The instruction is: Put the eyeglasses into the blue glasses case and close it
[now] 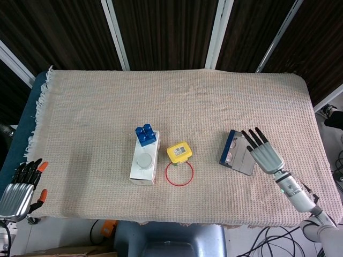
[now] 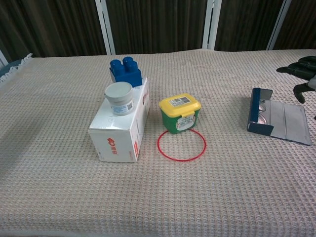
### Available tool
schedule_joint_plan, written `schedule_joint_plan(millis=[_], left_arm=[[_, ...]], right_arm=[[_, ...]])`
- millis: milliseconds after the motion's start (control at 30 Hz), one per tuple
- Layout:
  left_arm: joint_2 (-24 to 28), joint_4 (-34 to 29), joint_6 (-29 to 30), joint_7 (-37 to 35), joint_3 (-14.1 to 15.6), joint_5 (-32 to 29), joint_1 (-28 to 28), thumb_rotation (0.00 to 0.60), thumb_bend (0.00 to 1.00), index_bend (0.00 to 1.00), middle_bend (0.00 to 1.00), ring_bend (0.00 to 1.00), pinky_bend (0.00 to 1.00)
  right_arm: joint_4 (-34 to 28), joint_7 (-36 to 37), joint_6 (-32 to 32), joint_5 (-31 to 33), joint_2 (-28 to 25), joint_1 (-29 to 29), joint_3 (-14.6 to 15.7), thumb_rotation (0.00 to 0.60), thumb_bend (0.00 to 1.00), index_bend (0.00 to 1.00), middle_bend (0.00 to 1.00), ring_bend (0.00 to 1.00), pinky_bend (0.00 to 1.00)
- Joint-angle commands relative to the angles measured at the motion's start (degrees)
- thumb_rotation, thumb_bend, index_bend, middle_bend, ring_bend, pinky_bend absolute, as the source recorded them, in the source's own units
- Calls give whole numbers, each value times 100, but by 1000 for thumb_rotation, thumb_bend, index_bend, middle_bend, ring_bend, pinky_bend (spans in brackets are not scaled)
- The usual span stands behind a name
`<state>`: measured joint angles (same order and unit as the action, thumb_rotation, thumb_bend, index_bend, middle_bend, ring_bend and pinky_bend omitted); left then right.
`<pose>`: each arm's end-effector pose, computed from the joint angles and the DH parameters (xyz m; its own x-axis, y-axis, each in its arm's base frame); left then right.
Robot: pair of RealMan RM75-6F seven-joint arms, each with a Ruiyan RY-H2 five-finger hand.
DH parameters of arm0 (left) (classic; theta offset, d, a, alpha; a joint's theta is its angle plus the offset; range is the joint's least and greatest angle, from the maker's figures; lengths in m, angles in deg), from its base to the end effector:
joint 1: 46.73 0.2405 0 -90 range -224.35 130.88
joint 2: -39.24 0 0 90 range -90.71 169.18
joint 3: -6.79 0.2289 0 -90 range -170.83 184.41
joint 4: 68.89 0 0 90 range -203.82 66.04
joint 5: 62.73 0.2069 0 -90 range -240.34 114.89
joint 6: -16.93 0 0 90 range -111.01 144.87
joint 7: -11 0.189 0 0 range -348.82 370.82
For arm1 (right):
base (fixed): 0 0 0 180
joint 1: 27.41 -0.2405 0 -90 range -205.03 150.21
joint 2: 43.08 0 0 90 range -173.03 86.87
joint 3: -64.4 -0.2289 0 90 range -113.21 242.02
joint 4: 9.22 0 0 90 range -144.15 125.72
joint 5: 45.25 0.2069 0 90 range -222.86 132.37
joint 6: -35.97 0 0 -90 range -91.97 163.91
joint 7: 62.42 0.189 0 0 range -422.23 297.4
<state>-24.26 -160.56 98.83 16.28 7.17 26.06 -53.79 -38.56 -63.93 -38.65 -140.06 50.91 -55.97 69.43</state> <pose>-0.2819 0.2219 0.1312 0.5089 0.0869 0.8564 0.8599 -0.0988 -0.5009 -0.3002 -0.3555 0.0552 0.8750 0.1362 0.4645 -0.3810 -0.3982 0.8344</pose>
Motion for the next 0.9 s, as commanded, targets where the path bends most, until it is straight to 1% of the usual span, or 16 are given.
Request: schedule_joint_plan(millis=[33, 133, 267, 300, 500, 900], left_arm=[[-14, -14, -30, 29, -2, -15, -17, 600, 445, 0, 0, 0, 35], [-19, -14, -45, 35, -10, -33, -27, 600, 445, 0, 0, 0, 35], [-20, -11, -51, 37, -14, -49, -29, 600, 445, 0, 0, 0, 34], [-20, -10, -55, 38, -15, -54, -31, 600, 445, 0, 0, 0, 35], [-18, -14, -59, 42, -11, -57, -33, 600, 446, 0, 0, 0, 34], [-6, -18, -34, 24, -4, -44, -25, 600, 446, 0, 0, 0, 35]], right_arm=[[625, 493, -41, -232, 175, 90, 228, 600, 300, 639, 92, 0, 0], [1002, 716, -22, -354, 315, 102, 344, 600, 311, 645, 92, 0, 0], [1355, 897, 33, -435, 467, 107, 424, 600, 391, 647, 92, 0, 0], [1424, 935, 49, -440, 507, 105, 428, 600, 399, 647, 92, 0, 0], [1604, 1070, 138, -434, 663, 71, 416, 600, 411, 664, 92, 0, 0], [1746, 1162, 229, -429, 793, 103, 421, 600, 411, 647, 92, 0, 0]])
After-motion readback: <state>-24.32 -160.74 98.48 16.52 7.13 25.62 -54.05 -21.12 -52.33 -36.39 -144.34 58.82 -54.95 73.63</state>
